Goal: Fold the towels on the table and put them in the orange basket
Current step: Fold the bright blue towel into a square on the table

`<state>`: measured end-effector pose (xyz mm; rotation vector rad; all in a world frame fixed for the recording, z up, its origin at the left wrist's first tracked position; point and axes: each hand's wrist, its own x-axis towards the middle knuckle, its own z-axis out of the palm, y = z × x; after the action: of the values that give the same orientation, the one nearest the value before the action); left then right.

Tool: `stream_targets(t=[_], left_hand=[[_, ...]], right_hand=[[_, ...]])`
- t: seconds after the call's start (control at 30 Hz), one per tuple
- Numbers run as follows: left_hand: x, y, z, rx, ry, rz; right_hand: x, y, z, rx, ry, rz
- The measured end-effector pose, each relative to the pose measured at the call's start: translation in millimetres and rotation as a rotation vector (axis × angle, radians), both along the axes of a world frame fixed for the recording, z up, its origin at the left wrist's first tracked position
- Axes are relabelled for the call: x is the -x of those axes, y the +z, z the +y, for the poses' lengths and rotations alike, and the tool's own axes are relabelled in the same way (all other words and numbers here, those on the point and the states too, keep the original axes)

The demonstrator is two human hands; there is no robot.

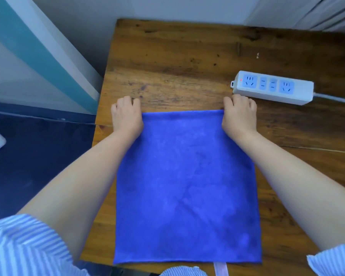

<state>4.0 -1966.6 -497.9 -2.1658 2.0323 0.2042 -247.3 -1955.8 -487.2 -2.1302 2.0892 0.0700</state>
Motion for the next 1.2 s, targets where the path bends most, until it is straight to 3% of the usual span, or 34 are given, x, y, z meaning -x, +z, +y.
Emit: stream_targets(t=[0.13,0.2,0.27,0.63,0.77,0.9,1.07,1.2], left_hand=[[18.1,-14.6,32.4,0.159,-0.278,0.286],[29.7,-22.8,45.7,0.050,-0.358,0.360],[33.6,-36.8,50.1,-0.084,-0.343,0.313],[21.9,-55.0,42.2,-0.027,-0.209,0.161],[29.8,-49.4,56.5,0.036,-0.155,0.068],[35.9,-45.4,114.4,-0.035,-0.261,0.164],[27.1,-43.8,205.7,-0.101,-0.319,0.235],[14.9,-31.3,261.2,0.010,-0.556,0.224]], right_hand=[[-28.6,-16.5,19.0,-0.009,0.228,-0.180],[-42.8,-27.7,26.6,-0.132,0.354,-0.171],[-48.0,-40.4,27.0,-0.208,0.400,-0.115],[-5.3,-51.8,13.5,-0.139,0.217,-0.042],[-5.1,-49.5,28.7,-0.033,0.173,-0.125],[7.6,-45.1,85.2,0.005,0.206,-0.251],[27.4,-39.2,175.4,0.105,0.296,-0.206],[35.3,-32.2,239.6,0.115,0.350,-0.201]])
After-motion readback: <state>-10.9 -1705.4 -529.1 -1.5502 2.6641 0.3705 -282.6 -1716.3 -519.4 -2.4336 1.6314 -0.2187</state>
